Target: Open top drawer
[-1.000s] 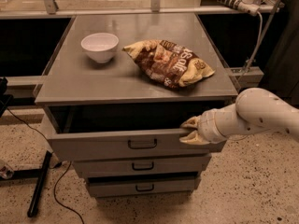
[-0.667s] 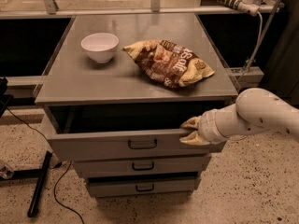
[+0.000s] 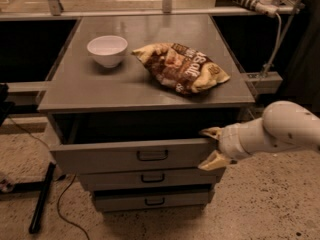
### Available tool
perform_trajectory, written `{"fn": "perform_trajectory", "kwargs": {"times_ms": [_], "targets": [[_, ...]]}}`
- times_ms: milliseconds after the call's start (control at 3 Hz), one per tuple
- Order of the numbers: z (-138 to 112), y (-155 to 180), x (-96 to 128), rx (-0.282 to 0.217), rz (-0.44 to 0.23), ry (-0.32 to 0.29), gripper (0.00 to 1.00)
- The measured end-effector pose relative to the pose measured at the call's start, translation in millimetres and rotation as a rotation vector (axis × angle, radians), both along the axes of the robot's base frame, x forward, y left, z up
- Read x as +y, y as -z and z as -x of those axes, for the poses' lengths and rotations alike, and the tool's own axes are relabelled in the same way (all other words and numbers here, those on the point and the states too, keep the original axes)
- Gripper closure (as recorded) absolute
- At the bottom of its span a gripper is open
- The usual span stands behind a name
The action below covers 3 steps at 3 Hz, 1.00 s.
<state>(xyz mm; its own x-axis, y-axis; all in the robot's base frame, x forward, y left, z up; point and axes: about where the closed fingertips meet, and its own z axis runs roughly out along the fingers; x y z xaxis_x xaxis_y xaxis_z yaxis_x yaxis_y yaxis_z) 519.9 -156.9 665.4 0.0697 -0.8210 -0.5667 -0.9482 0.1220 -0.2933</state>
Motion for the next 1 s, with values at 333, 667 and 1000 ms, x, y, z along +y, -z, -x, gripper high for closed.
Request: {"fn": "perform_trajectory", "kwargs": {"times_ms": [333,667,1000], "targets": [[0,-2,1,0.000,0.000,0.000,0.14],[26,10,-21,0.029,-0.030,0.046,0.36],[26,2,-20,0.029,-0.030,0.046,0.60]]}}
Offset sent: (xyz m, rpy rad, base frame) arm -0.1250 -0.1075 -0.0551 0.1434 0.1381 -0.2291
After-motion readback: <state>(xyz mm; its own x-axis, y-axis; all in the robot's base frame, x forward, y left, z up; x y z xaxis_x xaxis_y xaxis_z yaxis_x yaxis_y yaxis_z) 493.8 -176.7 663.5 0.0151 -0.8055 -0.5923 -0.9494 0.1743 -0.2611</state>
